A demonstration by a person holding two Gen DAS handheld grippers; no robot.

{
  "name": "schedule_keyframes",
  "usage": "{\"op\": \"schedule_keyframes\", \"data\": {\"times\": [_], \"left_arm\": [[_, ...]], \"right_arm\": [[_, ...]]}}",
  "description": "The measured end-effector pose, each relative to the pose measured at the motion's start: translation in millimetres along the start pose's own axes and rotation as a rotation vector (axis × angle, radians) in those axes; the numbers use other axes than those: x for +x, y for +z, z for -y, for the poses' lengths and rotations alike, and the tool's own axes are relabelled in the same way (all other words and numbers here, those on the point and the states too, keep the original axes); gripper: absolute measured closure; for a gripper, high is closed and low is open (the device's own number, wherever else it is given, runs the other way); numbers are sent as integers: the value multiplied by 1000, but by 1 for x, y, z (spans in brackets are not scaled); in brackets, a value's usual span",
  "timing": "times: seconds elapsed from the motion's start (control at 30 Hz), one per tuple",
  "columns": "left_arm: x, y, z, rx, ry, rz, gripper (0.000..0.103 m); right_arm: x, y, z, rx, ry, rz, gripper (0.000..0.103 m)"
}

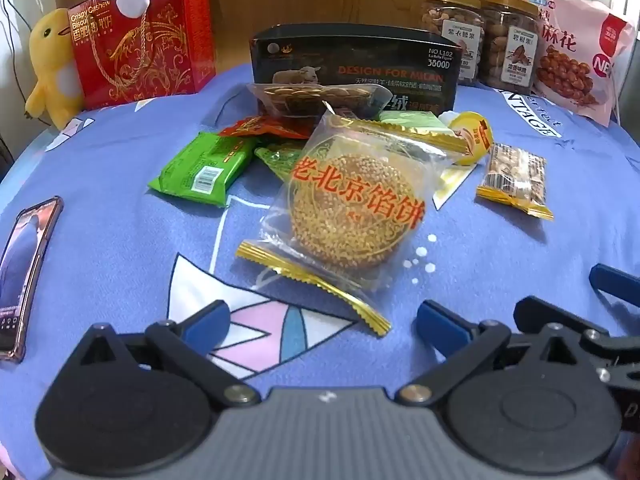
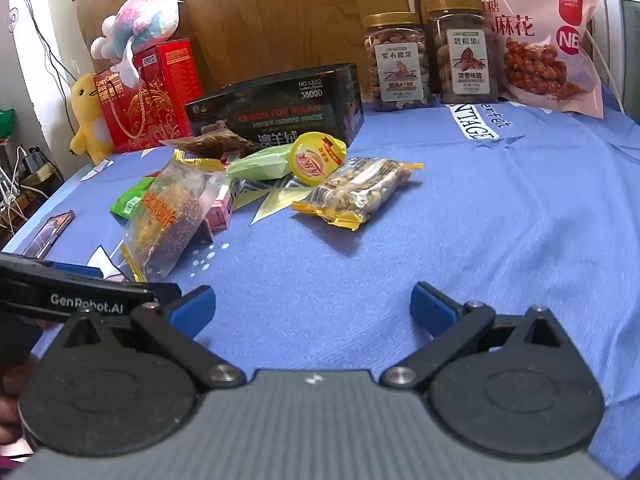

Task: Organize snacks

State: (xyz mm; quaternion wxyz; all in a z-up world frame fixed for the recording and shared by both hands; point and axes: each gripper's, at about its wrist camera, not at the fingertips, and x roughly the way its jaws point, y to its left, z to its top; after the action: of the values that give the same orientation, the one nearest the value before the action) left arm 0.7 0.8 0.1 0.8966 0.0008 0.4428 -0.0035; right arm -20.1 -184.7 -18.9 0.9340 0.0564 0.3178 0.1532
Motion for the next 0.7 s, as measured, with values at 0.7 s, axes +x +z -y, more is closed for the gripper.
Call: {"op": "schedule_keyframes", "data": {"times": [0.7], "left_arm": [[-6,-6,2,18,8,43,0]], "right_arm": [[1,1,0,0,8,0,0]]}}
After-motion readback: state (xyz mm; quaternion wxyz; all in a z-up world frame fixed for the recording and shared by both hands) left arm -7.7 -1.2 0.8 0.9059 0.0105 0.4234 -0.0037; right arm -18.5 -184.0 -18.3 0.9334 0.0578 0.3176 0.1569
